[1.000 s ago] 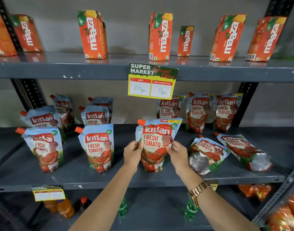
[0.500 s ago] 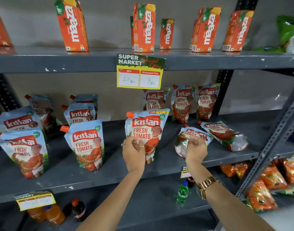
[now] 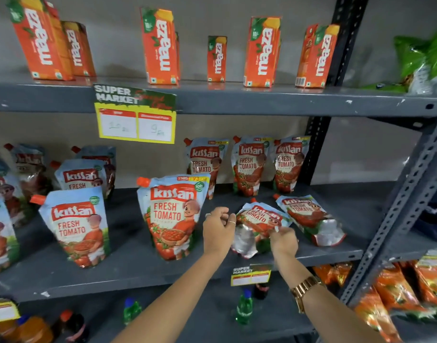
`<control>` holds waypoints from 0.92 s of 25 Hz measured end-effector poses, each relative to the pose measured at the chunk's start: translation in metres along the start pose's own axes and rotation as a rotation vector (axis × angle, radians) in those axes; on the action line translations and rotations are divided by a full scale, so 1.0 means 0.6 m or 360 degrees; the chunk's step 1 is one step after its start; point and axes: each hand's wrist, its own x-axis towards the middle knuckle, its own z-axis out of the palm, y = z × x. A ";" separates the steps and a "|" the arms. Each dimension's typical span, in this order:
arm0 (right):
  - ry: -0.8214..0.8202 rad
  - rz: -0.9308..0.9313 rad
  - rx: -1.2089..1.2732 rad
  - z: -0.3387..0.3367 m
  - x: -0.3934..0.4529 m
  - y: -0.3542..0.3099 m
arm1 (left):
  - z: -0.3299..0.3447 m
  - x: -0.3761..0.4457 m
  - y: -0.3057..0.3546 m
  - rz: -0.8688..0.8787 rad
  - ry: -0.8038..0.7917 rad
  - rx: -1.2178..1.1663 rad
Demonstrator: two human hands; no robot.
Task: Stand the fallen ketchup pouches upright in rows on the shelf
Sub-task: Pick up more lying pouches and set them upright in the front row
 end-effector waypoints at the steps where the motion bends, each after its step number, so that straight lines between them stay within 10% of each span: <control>1: -0.0105 0.0058 -0.0024 0.001 0.016 0.012 | 0.018 0.007 -0.002 -0.0109 -0.0053 0.0073; 14: -0.0870 0.0195 -0.0266 -0.008 0.156 0.019 | 0.052 0.029 -0.003 -0.1251 -0.0832 0.0034; 23: -0.0902 0.0146 0.0019 -0.001 0.130 -0.004 | 0.087 -0.008 -0.010 -0.1154 0.0092 -0.0395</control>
